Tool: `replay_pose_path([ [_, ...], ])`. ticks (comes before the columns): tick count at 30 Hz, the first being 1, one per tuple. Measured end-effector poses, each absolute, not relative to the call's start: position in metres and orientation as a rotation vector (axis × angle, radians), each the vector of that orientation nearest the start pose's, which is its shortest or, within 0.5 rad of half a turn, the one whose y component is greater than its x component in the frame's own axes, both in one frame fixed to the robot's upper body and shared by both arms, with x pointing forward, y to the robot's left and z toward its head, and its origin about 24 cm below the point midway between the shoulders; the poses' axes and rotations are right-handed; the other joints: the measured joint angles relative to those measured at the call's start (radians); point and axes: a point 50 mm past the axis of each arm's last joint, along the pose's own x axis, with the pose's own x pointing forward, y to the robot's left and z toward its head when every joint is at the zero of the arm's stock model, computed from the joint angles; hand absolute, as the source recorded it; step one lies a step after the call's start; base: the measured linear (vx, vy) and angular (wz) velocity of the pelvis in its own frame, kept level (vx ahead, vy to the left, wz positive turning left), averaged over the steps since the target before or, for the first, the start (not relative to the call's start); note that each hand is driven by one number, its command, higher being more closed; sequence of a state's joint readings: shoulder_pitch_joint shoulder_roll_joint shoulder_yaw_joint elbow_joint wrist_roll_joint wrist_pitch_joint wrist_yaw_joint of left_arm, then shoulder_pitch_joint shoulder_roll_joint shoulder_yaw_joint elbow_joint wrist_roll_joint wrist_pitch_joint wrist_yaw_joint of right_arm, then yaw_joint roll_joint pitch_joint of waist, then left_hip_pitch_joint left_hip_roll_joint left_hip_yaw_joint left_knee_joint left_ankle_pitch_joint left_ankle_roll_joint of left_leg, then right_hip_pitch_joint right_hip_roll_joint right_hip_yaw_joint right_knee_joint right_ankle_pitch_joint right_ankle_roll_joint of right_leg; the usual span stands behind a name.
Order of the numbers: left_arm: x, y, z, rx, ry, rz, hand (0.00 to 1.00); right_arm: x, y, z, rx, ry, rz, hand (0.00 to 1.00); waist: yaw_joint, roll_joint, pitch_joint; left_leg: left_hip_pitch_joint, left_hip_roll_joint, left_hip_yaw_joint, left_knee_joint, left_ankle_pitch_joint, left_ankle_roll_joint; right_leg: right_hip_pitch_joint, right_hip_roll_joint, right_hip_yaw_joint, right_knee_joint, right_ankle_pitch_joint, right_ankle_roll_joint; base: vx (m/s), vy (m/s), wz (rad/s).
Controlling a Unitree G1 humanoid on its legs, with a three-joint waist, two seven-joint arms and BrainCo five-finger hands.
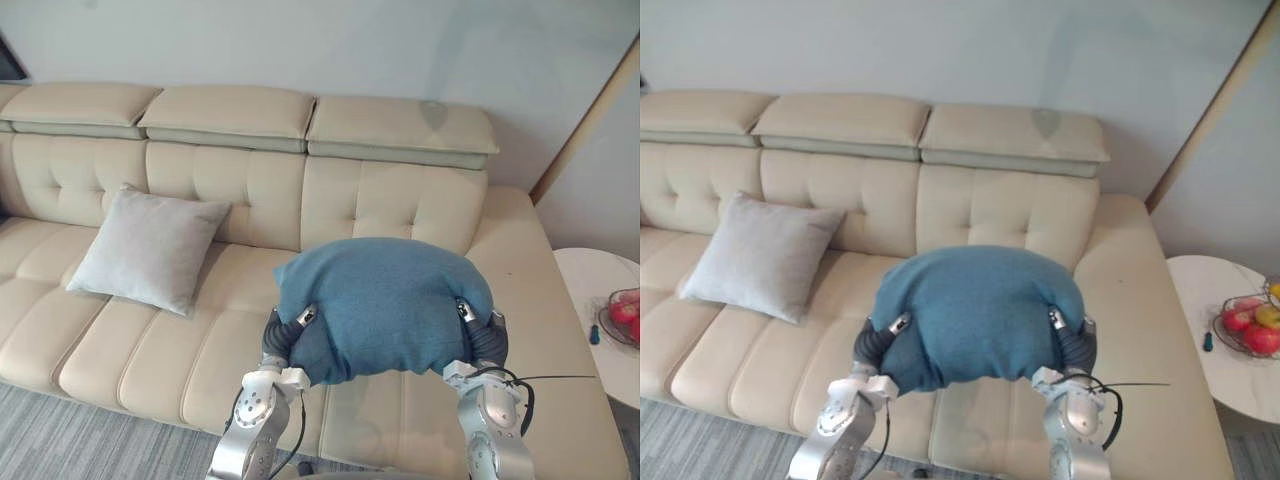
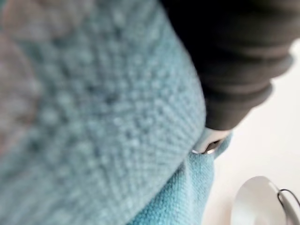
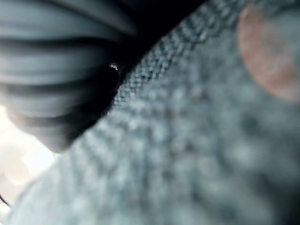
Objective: Pick up cushions and gather them together orderly.
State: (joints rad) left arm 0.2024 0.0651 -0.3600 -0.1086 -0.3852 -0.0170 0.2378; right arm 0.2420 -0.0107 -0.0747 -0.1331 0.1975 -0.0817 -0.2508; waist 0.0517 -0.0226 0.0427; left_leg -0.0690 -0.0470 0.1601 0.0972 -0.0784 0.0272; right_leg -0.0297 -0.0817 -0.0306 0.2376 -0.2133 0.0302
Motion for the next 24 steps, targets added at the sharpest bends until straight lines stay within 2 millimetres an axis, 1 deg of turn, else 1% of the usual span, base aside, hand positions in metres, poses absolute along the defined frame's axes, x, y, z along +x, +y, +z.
replay_pose_path([
  [3,0.205,0.096,0.015,-0.331,0.191,-0.030,1.00,0.205,-0.192,0.030,0.120,0.009,-0.405,1.00,0.000,0.000,0.000,-0.002,-0.005,0.024,-0.054,0.034,0.007,-0.028,0.000,0.022,-0.019,0.016,0.003,-0.08,0.058,-0.23],
  [6,0.219,0.096,0.021,-0.307,0.162,-0.013,1.00,0.222,-0.185,0.046,0.067,-0.059,-0.391,1.00,-0.002,0.003,0.000,-0.057,-0.007,0.040,-0.091,0.074,0.012,-0.105,0.003,0.039,-0.023,0.032,0.007,-0.09,0.024,-0.14],
  [8,0.240,0.093,0.033,-0.286,0.112,-0.003,1.00,0.243,-0.179,0.067,0.053,-0.149,-0.389,1.00,-0.002,0.005,0.003,-0.127,0.001,0.046,-0.096,0.103,0.012,-0.178,0.012,0.044,-0.025,0.060,0.004,-0.11,0.001,-0.07],
  [9,0.245,0.092,0.036,-0.281,0.102,-0.002,1.00,0.249,-0.178,0.071,0.046,-0.165,-0.389,1.00,-0.002,0.005,0.003,-0.139,0.003,0.047,-0.096,0.108,0.012,-0.190,0.014,0.045,-0.025,0.065,0.003,-0.10,-0.008,-0.07],
  [10,0.259,0.092,0.045,-0.266,0.069,0.011,1.00,0.263,-0.174,0.083,0.053,-0.210,-0.393,1.00,-0.003,0.007,0.004,-0.169,0.007,0.049,-0.094,0.121,0.010,-0.224,0.017,0.047,-0.021,0.073,0.002,-0.08,-0.010,-0.05],
  [11,0.265,0.091,0.051,-0.260,0.045,0.018,1.00,0.270,-0.172,0.090,0.055,-0.234,-0.397,1.00,-0.003,0.008,0.006,-0.183,0.008,0.051,-0.094,0.126,0.010,-0.242,0.018,0.048,-0.016,0.076,0.003,-0.09,-0.018,-0.05],
  [12,0.276,0.090,0.063,-0.249,0.005,0.022,1.00,0.280,-0.171,0.101,0.052,-0.271,-0.404,1.00,-0.003,0.011,0.010,-0.205,0.010,0.052,-0.094,0.134,0.008,-0.268,0.020,0.049,-0.006,0.079,0.002,-0.10,-0.027,-0.02],
  [13,0.290,0.090,0.080,-0.223,-0.060,0.023,1.00,0.292,-0.171,0.119,0.045,-0.330,-0.408,1.00,-0.001,0.017,0.021,-0.232,0.014,0.053,-0.095,0.142,0.007,-0.301,0.024,0.049,0.007,0.084,0.001,-0.10,-0.030,-0.01],
  [14,0.299,0.091,0.091,-0.209,-0.099,0.025,1.00,0.298,-0.171,0.130,0.041,-0.366,-0.409,1.00,0.001,0.021,0.026,-0.250,0.017,0.054,-0.095,0.147,0.005,-0.321,0.026,0.049,0.011,0.088,-0.001,-0.11,-0.035,-0.03],
  [16,0.321,0.093,0.125,-0.168,-0.213,0.039,1.00,0.314,-0.167,0.164,0.046,-0.472,-0.418,1.00,0.005,0.029,0.035,-0.311,0.027,0.056,-0.102,0.160,-0.005,-0.391,0.035,0.047,0.019,0.102,-0.004,-0.11,-0.039,-0.05],
  [18,0.342,0.094,0.165,-0.151,-0.330,0.068,1.00,0.329,-0.163,0.201,0.041,-0.575,-0.442,1.00,0.005,0.036,0.052,-0.350,0.035,0.061,-0.138,0.194,-0.019,-0.448,0.046,0.049,0.019,0.120,-0.010,-0.08,-0.037,-0.07],
  [19,0.347,0.094,0.174,-0.151,-0.356,0.074,1.00,0.333,-0.162,0.210,0.034,-0.600,-0.452,1.00,0.005,0.038,0.055,-0.361,0.037,0.062,-0.146,0.208,-0.017,-0.463,0.048,0.048,0.021,0.122,-0.011,-0.05,-0.029,-0.01],
  [20,0.356,0.092,0.193,-0.150,-0.400,0.086,1.00,0.339,-0.162,0.229,0.033,-0.645,-0.465,1.00,0.003,0.045,0.068,-0.379,0.038,0.058,-0.159,0.230,-0.016,-0.488,0.050,0.046,0.024,0.127,-0.012,-0.04,-0.019,0.02],
  [21,0.361,0.092,0.207,-0.151,-0.430,0.097,1.00,0.344,-0.161,0.243,0.038,-0.673,-0.475,1.00,0.003,0.049,0.075,-0.396,0.039,0.059,-0.166,0.239,-0.019,-0.512,0.052,0.047,0.031,0.128,-0.014,-0.05,-0.013,0.02],
  [22,0.371,0.092,0.236,-0.155,-0.485,0.115,0.00,0.352,-0.160,0.270,0.054,-0.720,-0.495,0.00,0.004,0.060,0.100,-0.431,0.040,0.059,-0.175,0.258,-0.025,-0.558,0.055,0.048,0.045,0.131,-0.018,-0.04,-0.002,-0.01],
  [23,0.373,0.092,0.241,-0.158,-0.494,0.120,0.00,0.354,-0.160,0.274,0.057,-0.725,-0.498,0.00,0.004,0.062,0.102,-0.439,0.040,0.059,-0.182,0.266,-0.029,-0.570,0.056,0.048,0.046,0.132,-0.020,-0.03,0.007,0.01],
  [24,0.376,0.093,0.250,-0.161,-0.507,0.131,0.00,0.357,-0.161,0.282,0.065,-0.728,-0.508,0.00,0.004,0.069,0.106,-0.453,0.042,0.056,-0.192,0.275,-0.040,-0.588,0.058,0.047,0.047,0.135,-0.021,0.00,0.000,0.00],
])
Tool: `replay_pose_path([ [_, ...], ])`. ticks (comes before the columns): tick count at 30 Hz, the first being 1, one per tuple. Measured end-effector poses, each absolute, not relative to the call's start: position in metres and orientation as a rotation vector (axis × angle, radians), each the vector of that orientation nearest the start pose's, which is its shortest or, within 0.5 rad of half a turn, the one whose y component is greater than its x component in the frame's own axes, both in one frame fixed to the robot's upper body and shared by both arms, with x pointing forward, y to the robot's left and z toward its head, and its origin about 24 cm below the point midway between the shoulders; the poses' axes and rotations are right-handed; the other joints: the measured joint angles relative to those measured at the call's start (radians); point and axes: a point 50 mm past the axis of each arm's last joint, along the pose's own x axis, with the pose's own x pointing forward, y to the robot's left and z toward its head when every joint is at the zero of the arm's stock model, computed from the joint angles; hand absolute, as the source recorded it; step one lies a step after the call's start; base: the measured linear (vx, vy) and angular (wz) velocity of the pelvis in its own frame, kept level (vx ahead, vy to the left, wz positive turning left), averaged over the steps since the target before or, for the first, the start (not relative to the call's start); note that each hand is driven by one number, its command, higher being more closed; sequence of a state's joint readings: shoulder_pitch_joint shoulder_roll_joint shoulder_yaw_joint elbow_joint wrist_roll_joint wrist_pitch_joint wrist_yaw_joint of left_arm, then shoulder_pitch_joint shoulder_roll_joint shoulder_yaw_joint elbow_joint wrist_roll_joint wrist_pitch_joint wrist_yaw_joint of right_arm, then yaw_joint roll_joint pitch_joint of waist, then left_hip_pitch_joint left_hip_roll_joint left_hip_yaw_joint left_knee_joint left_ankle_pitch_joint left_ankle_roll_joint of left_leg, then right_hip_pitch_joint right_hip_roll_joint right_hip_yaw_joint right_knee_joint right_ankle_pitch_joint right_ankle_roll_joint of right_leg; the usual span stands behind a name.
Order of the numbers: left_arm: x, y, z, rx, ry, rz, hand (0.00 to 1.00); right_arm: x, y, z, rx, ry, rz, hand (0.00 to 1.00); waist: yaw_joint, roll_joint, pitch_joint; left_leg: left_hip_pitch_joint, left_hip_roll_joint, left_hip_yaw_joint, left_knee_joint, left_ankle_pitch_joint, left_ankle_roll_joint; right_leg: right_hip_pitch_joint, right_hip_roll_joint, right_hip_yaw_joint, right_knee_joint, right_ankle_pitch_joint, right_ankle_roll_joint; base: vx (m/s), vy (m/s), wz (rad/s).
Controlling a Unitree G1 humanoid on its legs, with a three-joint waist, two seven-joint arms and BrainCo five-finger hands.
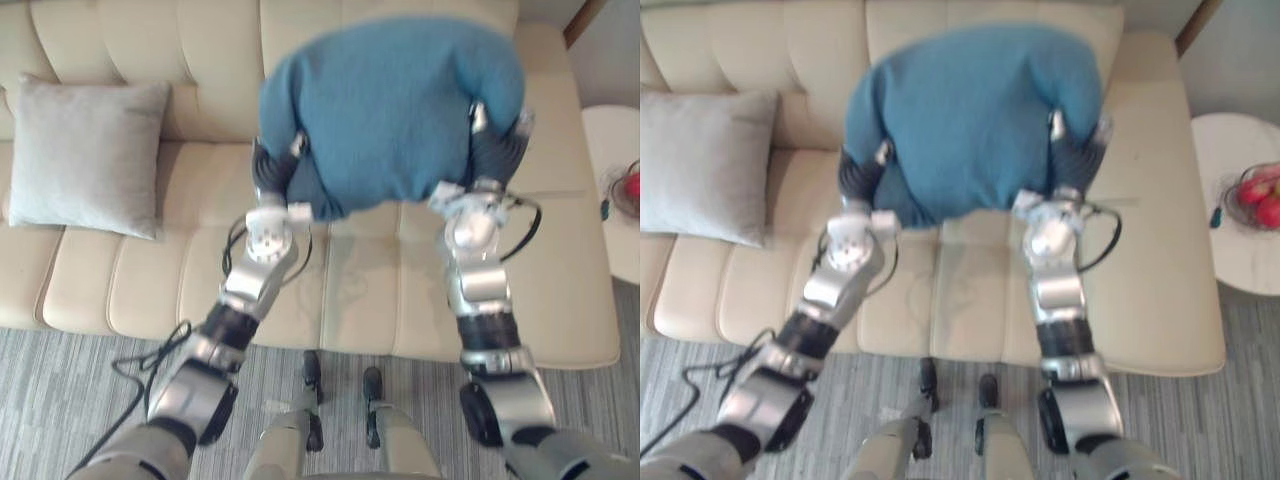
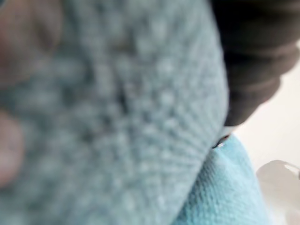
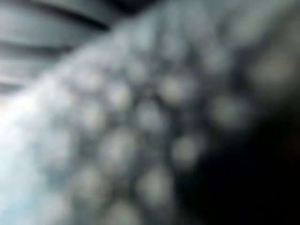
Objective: Pick up cushions and gather them together orderly.
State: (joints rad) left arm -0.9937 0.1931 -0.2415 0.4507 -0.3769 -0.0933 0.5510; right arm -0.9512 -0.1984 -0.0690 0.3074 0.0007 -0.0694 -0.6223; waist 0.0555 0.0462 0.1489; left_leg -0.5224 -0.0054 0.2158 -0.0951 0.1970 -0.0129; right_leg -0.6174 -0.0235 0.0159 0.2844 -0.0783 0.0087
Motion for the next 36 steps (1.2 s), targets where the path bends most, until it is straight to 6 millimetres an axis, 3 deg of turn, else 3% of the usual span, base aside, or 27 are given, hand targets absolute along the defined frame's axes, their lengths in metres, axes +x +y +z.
replay_pose_path([
  [3,0.393,0.098,0.276,-0.169,-0.497,0.197,0.00,0.374,-0.161,0.298,0.108,-0.678,-0.531,0.00,0.000,0.006,0.047,-0.033,0.011,-0.003,-0.007,0.014,-0.012,-0.038,0.011,-0.001,0.006,0.005,-0.006,0.00,0.000,0.00],
  [6,0.406,0.101,0.283,-0.219,-0.417,0.200,0.00,0.391,-0.162,0.301,0.224,-0.562,-0.488,0.00,-0.001,0.011,0.071,-0.079,0.020,-0.002,-0.007,0.030,-0.034,-0.085,0.019,-0.003,0.010,0.012,-0.015,0.03,-0.008,0.03],
  [10,0.417,0.099,0.254,-0.260,-0.264,0.187,0.00,0.407,-0.166,0.279,0.316,-0.395,-0.437,0.00,-0.009,0.016,0.097,-0.082,0.033,-0.004,-0.007,0.041,-0.040,-0.084,0.031,-0.012,0.016,0.012,-0.016,0.06,-0.028,0.07],
  [14,0.421,0.098,0.231,-0.267,-0.166,0.181,0.00,0.414,-0.173,0.265,0.283,-0.316,-0.411,0.00,-0.018,0.015,0.134,-0.081,0.054,-0.008,-0.007,0.047,-0.050,-0.084,0.051,-0.014,0.027,0.012,-0.016,0.03,-0.069,0.05],
  [18,0.421,0.103,0.203,-0.297,-0.079,0.194,0.00,0.419,-0.166,0.247,0.319,-0.234,-0.387,0.00,-0.023,0.014,0.171,-0.079,0.066,-0.006,-0.007,0.058,-0.065,-0.084,0.063,-0.013,0.027,0.012,-0.016,0.00,-0.071,-0.02],
  [21,0.419,0.107,0.186,-0.344,-0.028,0.215,0.00,0.419,-0.161,0.227,0.351,-0.183,-0.371,0.00,-0.030,0.014,0.174,-0.075,0.073,-0.008,-0.007,0.066,-0.076,-0.077,0.068,-0.014,0.027,0.012,-0.016,0.01,-0.059,0.03],
  [25,0.420,0.122,0.185,-0.374,-0.026,0.255,0.00,0.416,-0.163,0.208,0.378,-0.158,-0.369,0.00,-0.035,0.013,0.178,-0.045,0.083,-0.008,-0.007,0.066,-0.076,-0.043,0.077,-0.018,0.028,0.012,-0.016,0.02,-0.037,0.06],
  [30,0.420,0.141,0.184,-0.362,-0.040,0.282,0.00,0.412,-0.171,0.199,0.386,-0.170,-0.365,0.00,-0.038,0.010,0.180,-0.045,0.083,-0.008,-0.007,0.066,-0.076,-0.042,0.078,-0.019,0.030,0.012,-0.016,0.01,-0.007,0.02],
  [33,0.416,0.158,0.182,-0.378,-0.072,0.305,0.00,0.402,-0.191,0.202,0.368,-0.239,-0.390,0.00,-0.038,0.003,0.185,-0.028,0.082,-0.008,-0.007,0.066,-0.076,-0.028,0.078,-0.016,0.037,0.012,-0.016,0.01,0.000,0.03],
  [36,0.405,0.186,0.171,-0.369,-0.125,0.359,0.00,0.383,-0.225,0.192,0.301,-0.297,-0.443,0.00,-0.039,-0.013,0.197,0.032,0.083,-0.010,-0.007,0.065,-0.075,0.037,0.078,-0.016,0.038,0.012,-0.016,0.02,0.004,0.13],
])
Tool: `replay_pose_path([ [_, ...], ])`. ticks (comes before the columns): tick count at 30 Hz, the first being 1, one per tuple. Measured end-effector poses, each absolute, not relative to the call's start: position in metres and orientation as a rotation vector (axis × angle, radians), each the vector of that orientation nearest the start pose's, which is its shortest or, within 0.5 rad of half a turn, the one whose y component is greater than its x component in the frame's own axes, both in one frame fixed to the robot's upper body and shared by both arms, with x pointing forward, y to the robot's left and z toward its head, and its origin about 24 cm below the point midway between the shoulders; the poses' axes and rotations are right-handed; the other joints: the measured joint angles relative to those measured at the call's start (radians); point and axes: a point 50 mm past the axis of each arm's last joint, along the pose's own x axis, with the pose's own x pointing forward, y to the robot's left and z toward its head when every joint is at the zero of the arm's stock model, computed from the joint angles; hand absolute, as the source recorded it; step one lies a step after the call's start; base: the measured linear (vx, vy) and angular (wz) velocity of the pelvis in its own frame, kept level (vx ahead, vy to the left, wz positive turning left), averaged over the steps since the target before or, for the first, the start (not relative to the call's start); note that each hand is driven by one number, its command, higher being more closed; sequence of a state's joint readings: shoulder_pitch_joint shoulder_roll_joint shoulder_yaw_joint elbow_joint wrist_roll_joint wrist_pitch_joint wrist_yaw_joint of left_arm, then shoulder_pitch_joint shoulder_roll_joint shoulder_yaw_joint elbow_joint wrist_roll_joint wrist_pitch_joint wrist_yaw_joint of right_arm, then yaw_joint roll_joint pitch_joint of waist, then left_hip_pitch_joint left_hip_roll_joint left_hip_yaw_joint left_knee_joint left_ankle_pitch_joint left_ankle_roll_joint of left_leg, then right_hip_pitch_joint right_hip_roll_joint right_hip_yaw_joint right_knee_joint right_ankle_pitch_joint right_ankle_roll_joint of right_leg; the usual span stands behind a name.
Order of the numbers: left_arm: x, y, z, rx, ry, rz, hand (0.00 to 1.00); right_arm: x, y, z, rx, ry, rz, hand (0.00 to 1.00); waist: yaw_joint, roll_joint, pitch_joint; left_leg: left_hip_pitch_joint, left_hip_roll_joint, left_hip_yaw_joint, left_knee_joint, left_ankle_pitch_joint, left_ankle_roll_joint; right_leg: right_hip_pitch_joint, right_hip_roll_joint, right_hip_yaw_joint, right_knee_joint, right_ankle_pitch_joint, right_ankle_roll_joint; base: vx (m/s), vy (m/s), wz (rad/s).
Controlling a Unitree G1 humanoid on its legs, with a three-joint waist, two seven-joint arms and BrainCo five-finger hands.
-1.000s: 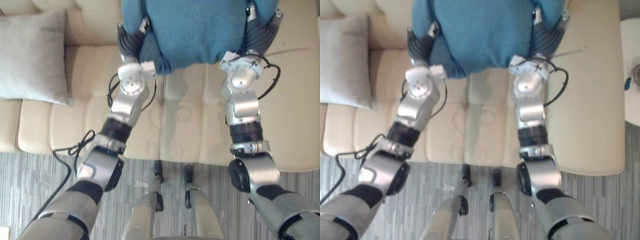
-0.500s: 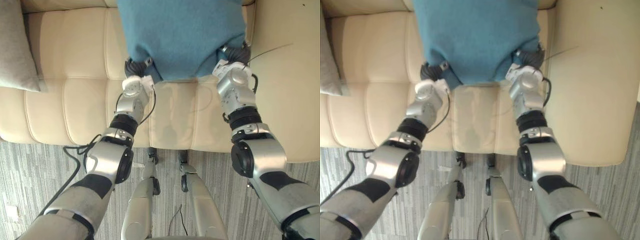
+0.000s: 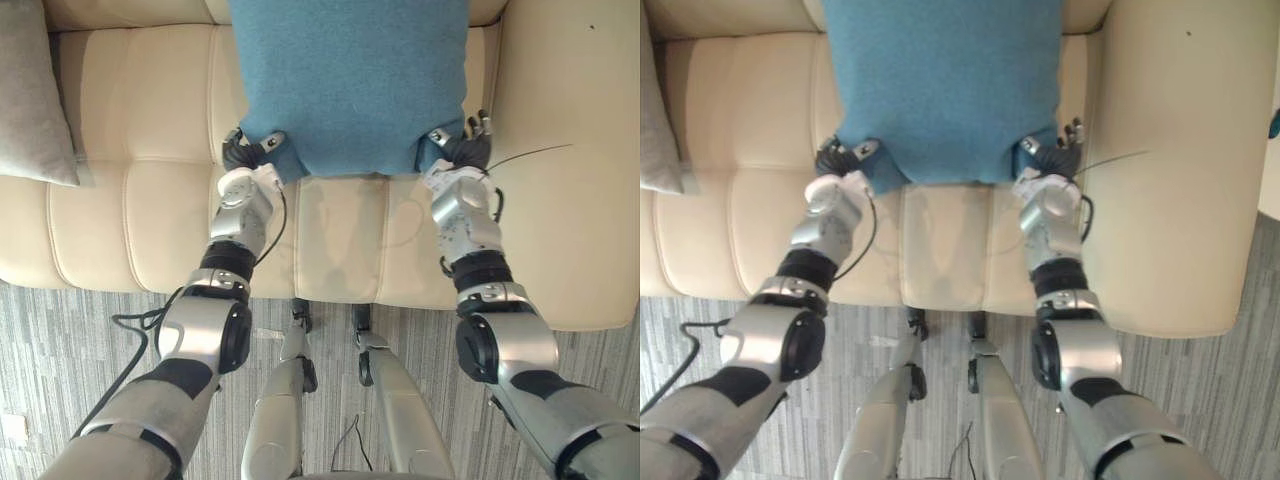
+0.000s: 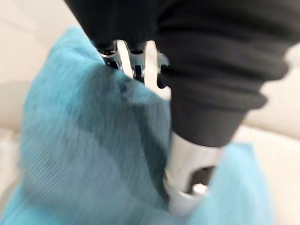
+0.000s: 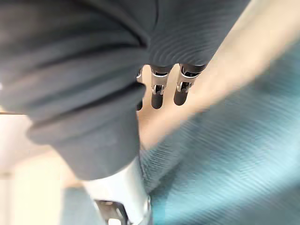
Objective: Pick up cushions and gather them together orderly.
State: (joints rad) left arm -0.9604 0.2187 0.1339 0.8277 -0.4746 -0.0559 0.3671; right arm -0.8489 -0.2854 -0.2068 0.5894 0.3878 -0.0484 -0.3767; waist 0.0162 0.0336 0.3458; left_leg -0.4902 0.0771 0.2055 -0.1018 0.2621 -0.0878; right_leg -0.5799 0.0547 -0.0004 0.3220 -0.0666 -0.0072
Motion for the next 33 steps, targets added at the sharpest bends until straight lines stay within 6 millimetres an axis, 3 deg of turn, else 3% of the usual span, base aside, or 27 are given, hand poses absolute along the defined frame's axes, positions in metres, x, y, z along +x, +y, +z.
replay_pose_path([
  [2,0.390,0.212,0.167,-0.342,-0.196,0.409,0.00,0.362,-0.253,0.190,0.187,-0.365,-0.480,0.00,-0.002,-0.002,0.001,0.037,-0.001,0.000,0.001,-0.004,0.005,0.041,0.000,0.000,0.000,0.000,0.000,0.03,0.003,0.16],
  [4,0.378,0.225,0.157,-0.317,-0.222,0.434,0.00,0.346,-0.266,0.183,0.103,-0.385,-0.487,0.00,-0.001,-0.003,0.001,0.064,-0.001,0.000,0.007,-0.017,0.022,0.072,0.001,-0.001,0.001,0.000,0.000,0.03,0.000,0.06],
  [6,0.355,0.234,0.126,-0.298,-0.194,0.462,0.00,0.319,-0.276,0.155,0.004,-0.349,-0.489,0.00,-0.001,-0.003,0.000,0.115,-0.001,0.003,0.021,-0.043,0.047,0.128,0.000,-0.001,0.001,0.000,0.000,0.05,0.007,0.01],
  [8,0.337,0.232,0.095,-0.300,-0.128,0.476,0.00,0.302,-0.276,0.125,-0.046,-0.269,-0.490,0.00,0.002,-0.007,-0.003,0.157,-0.002,0.004,0.022,-0.057,0.048,0.168,0.000,0.000,0.001,0.000,0.000,0.05,0.022,-0.03],
  [9,0.322,0.226,0.066,-0.311,-0.050,0.480,0.00,0.289,-0.272,0.095,-0.050,-0.178,-0.490,0.00,0.006,-0.014,-0.009,0.183,-0.001,0.004,0.032,-0.077,0.045,0.196,0.000,0.001,0.000,-0.002,0.001,0.04,0.027,-0.07],
  [12,0.293,0.209,0.016,-0.308,0.110,0.448,0.00,0.264,-0.254,0.040,0.026,-0.001,-0.469,0.00,0.011,-0.028,-0.047,0.191,-0.002,0.007,0.044,-0.114,0.050,0.203,-0.003,0.001,0.001,-0.022,0.009,0.01,0.017,-0.13],
  [15,0.259,0.188,-0.035,-0.306,0.309,0.405,0.00,0.237,-0.235,-0.018,0.113,0.225,-0.458,0.00,0.020,-0.034,-0.062,0.266,-0.010,0.007,0.045,-0.154,0.054,0.289,-0.010,-0.001,-0.019,-0.054,0.007,-0.02,0.032,0.01],
  [16,0.242,0.181,-0.055,-0.305,0.397,0.399,0.00,0.218,-0.225,-0.045,0.146,0.340,-0.458,0.00,0.024,-0.034,-0.095,0.285,-0.011,0.007,0.050,-0.158,0.051,0.312,-0.012,-0.003,-0.020,-0.054,0.008,-0.03,0.027,0.05],
  [19,0.189,0.177,-0.104,-0.298,0.640,0.426,0.00,0.170,-0.204,-0.100,0.177,0.615,-0.443,0.00,0.037,-0.049,-0.212,0.328,-0.030,0.013,0.051,-0.188,0.049,0.376,-0.035,-0.010,-0.067,-0.098,0.011,-0.02,0.024,-0.03],
  [21,0.166,0.175,-0.124,-0.281,0.767,0.427,0.00,0.152,-0.197,-0.118,0.196,0.728,-0.438,0.00,0.043,-0.049,-0.240,0.366,-0.042,0.026,0.035,-0.189,0.054,0.411,-0.047,-0.013,-0.094,-0.115,-0.008,-0.08,0.017,-0.13],
  [23,0.139,0.174,-0.141,-0.245,0.902,0.422,0.00,0.134,-0.191,-0.133,0.223,0.833,-0.447,0.00,0.039,-0.037,-0.272,0.411,-0.046,0.033,-0.002,-0.178,0.058,0.439,-0.051,-0.022,-0.109,-0.118,0.005,-0.12,0.028,-0.02],
  [25,0.126,0.172,-0.149,-0.223,0.969,0.405,0.00,0.118,-0.190,-0.143,0.237,0.906,-0.464,0.00,0.042,-0.032,-0.297,0.429,-0.046,0.037,-0.004,-0.178,0.059,0.470,-0.054,-0.025,-0.137,-0.106,0.026,-0.09,0.052,-0.01],
  [30,0.119,0.176,-0.153,-0.179,1.006,0.401,0.00,0.112,-0.189,-0.148,0.261,0.941,-0.468,0.00,0.045,-0.037,-0.315,0.464,-0.048,0.089,-0.008,-0.186,0.071,0.512,-0.069,-0.017,-0.189,-0.073,0.080,-0.02,0.072,-0.29],
  [33,0.117,0.179,-0.155,-0.146,1.023,0.389,0.00,0.115,-0.187,-0.149,0.273,0.949,-0.465,0.00,0.045,-0.045,-0.309,0.480,-0.057,0.126,-0.008,-0.195,0.084,0.511,-0.080,0.006,-0.188,-0.054,0.089,0.02,0.080,-0.37],
])
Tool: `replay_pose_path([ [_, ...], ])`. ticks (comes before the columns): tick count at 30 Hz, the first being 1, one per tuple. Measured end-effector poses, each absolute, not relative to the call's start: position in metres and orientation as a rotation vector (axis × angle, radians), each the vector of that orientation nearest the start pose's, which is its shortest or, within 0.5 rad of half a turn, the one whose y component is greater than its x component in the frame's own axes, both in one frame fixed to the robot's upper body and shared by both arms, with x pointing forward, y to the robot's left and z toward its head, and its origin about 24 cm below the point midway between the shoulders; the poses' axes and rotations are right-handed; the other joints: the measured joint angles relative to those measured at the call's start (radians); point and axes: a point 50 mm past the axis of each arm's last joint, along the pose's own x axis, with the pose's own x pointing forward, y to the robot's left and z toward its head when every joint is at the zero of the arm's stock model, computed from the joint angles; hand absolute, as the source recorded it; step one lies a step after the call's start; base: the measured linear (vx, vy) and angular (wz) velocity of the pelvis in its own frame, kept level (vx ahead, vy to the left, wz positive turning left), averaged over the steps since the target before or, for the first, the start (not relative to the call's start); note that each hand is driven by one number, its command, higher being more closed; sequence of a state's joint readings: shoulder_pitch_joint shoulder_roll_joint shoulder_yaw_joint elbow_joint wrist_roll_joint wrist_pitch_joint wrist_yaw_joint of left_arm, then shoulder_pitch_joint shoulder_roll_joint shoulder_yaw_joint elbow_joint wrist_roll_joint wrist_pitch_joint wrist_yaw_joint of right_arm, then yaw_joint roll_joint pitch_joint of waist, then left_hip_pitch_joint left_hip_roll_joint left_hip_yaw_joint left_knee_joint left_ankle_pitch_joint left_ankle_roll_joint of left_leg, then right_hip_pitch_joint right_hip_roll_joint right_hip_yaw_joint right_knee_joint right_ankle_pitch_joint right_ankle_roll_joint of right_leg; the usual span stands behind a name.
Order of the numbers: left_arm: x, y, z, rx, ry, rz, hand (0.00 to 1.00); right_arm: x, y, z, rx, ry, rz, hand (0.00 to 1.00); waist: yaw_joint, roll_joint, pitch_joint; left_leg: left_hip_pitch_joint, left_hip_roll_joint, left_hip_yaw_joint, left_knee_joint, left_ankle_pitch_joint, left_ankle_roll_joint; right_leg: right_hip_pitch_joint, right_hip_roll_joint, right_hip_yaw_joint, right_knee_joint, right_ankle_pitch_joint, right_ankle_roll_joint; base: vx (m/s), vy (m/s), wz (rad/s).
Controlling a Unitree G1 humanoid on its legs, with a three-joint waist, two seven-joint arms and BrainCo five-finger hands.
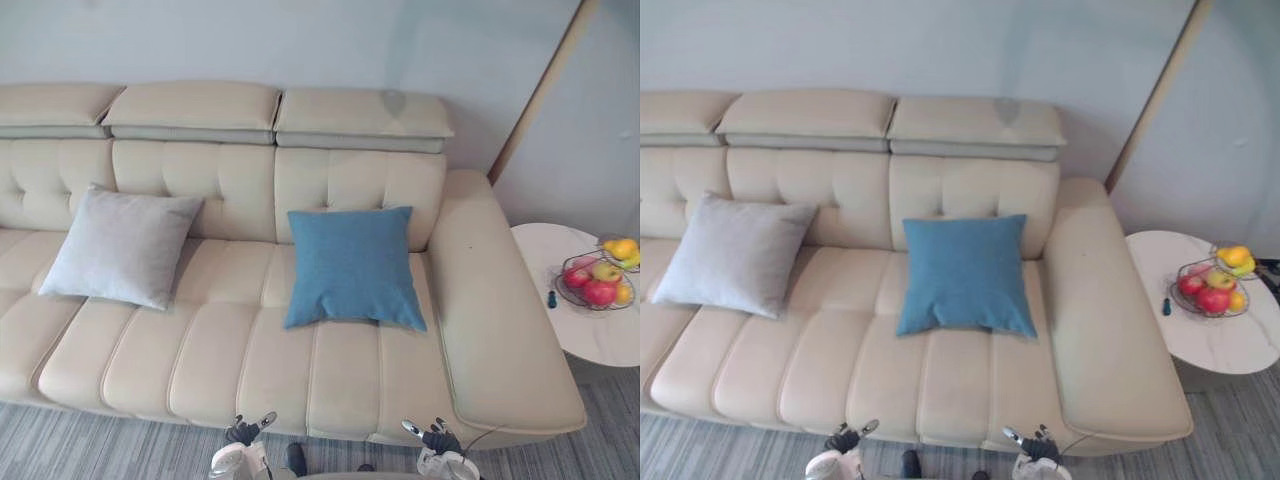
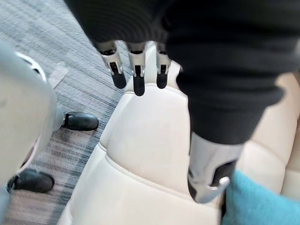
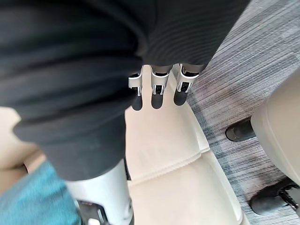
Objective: Pick up cushions and gather them together orderly.
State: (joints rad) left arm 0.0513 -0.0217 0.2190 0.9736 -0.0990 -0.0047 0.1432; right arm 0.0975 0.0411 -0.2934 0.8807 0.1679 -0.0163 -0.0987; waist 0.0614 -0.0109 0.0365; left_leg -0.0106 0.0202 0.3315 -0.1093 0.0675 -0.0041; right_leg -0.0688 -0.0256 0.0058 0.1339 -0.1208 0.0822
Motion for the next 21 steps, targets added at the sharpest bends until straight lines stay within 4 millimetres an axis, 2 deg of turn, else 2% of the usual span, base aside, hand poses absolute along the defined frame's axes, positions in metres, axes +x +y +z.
replay_pose_path([
  [2,0.118,0.179,-0.154,-0.135,1.020,0.382,0.00,0.117,-0.185,-0.149,0.283,0.952,-0.462,0.00,0.002,-0.002,0.007,-0.007,0.003,0.020,0.002,-0.003,0.028,-0.006,-0.032,-0.063,0.035,0.001,0.015,0.02,0.072,-0.23],
  [3,0.121,0.180,-0.153,-0.134,1.015,0.384,0.00,0.118,-0.183,-0.150,0.291,0.952,-0.461,0.00,0.000,0.003,0.014,-0.017,0.017,0.017,0.023,-0.007,0.044,-0.048,-0.055,-0.110,0.192,-0.016,-0.019,0.02,0.041,0.03],
  [4,0.122,0.180,-0.153,-0.144,1.014,0.395,0.00,0.119,-0.182,-0.149,0.292,0.950,-0.461,0.00,0.002,0.006,0.015,-0.029,0.033,0.005,0.059,-0.021,0.043,-0.074,-0.068,-0.117,0.333,-0.041,-0.032,0.07,-0.010,0.29],
  [5,0.123,0.182,-0.153,-0.145,1.011,0.401,0.00,0.119,-0.182,-0.150,0.296,0.951,-0.463,0.00,0.001,0.009,0.016,-0.055,0.048,-0.016,0.106,-0.034,0.049,-0.082,-0.084,-0.108,0.482,-0.061,-0.012,0.08,-0.036,0.42],
  [6,0.124,0.184,-0.152,-0.144,1.008,0.407,0.00,0.117,-0.181,-0.150,0.301,0.955,-0.466,0.00,0.001,0.003,0.014,-0.068,0.052,-0.026,0.135,-0.036,0.049,-0.080,-0.097,-0.097,0.562,-0.071,0.006,0.08,-0.087,0.57],
  [8,0.124,0.190,-0.151,-0.143,1.002,0.425,0.00,0.112,-0.178,-0.154,0.312,0.986,-0.471,0.00,0.006,-0.032,-0.005,-0.124,0.051,-0.057,0.204,-0.032,0.043,-0.035,-0.129,-0.035,0.718,-0.100,0.067,0.01,-0.126,0.53],
  [10,0.125,0.190,-0.151,-0.151,0.996,0.435,0.00,0.116,-0.180,-0.153,0.322,0.977,-0.481,0.00,0.016,-0.041,-0.005,-0.171,0.055,-0.069,0.266,-0.031,0.043,0.044,-0.134,0.019,0.655,-0.108,0.085,-0.13,-0.187,0.26],
  [12,0.131,0.188,-0.149,-0.156,0.980,0.432,0.00,0.125,-0.181,-0.150,0.329,0.954,-0.484,0.00,0.040,-0.043,-0.001,-0.227,0.078,-0.066,0.336,-0.030,0.042,0.129,-0.133,0.036,0.427,-0.101,0.053,-0.27,-0.298,-0.08],
  [13,0.137,0.183,-0.147,-0.160,0.971,0.416,0.00,0.131,-0.182,-0.148,0.326,0.941,-0.479,0.00,0.050,-0.022,0.012,-0.273,0.106,-0.078,0.372,-0.015,0.019,0.175,-0.107,0.016,0.290,-0.134,0.049,-0.35,-0.315,-0.11],
  [15,0.139,0.169,-0.148,-0.170,0.972,0.378,0.00,0.134,-0.185,-0.147,0.340,0.929,-0.505,0.00,0.053,0.045,0.033,-0.285,0.168,-0.098,0.300,0.061,-0.050,0.201,-0.038,-0.029,0.170,-0.137,0.045,-0.42,-0.242,-0.03],
  [16,0.139,0.167,-0.148,-0.169,0.976,0.371,0.00,0.134,-0.189,-0.147,0.330,0.927,-0.513,0.00,0.052,0.057,0.036,-0.284,0.180,-0.100,0.271,0.082,-0.057,0.200,-0.024,-0.044,0.155,-0.141,0.037,-0.60,-0.295,0.05],
  [17,0.139,0.166,-0.148,-0.167,0.976,0.365,0.00,0.127,-0.189,-0.150,0.325,0.956,-0.525,0.00,0.048,0.058,0.038,-0.283,0.190,-0.100,0.229,0.045,-0.101,0.190,-0.016,-0.088,0.134,-0.156,0.010,-0.46,-0.236,0.02],
  [18,0.143,0.167,-0.146,-0.166,0.961,0.365,0.00,0.123,-0.187,-0.152,0.335,0.976,-0.530,0.00,0.048,0.039,0.047,-0.289,0.184,-0.096,0.254,0.037,-0.111,0.184,-0.033,-0.114,0.124,-0.168,-0.015,-0.44,-0.264,-0.15],
  [19,0.150,0.171,-0.143,-0.162,0.939,0.370,0.00,0.122,-0.190,-0.153,0.337,0.983,-0.540,0.00,0.050,0.014,0.062,-0.308,0.164,-0.110,0.380,0.018,-0.087,0.173,-0.062,-0.146,0.114,-0.189,-0.049,-0.26,-0.162,-0.32],
  [21,0.152,0.169,-0.143,-0.165,0.938,0.364,0.00,0.120,-0.195,-0.152,0.324,0.981,-0.548,0.00,0.043,0.012,0.064,-0.320,0.154,-0.141,0.577,-0.093,-0.045,0.132,-0.076,-0.156,0.135,-0.188,-0.049,-0.26,-0.072,-0.40],
])
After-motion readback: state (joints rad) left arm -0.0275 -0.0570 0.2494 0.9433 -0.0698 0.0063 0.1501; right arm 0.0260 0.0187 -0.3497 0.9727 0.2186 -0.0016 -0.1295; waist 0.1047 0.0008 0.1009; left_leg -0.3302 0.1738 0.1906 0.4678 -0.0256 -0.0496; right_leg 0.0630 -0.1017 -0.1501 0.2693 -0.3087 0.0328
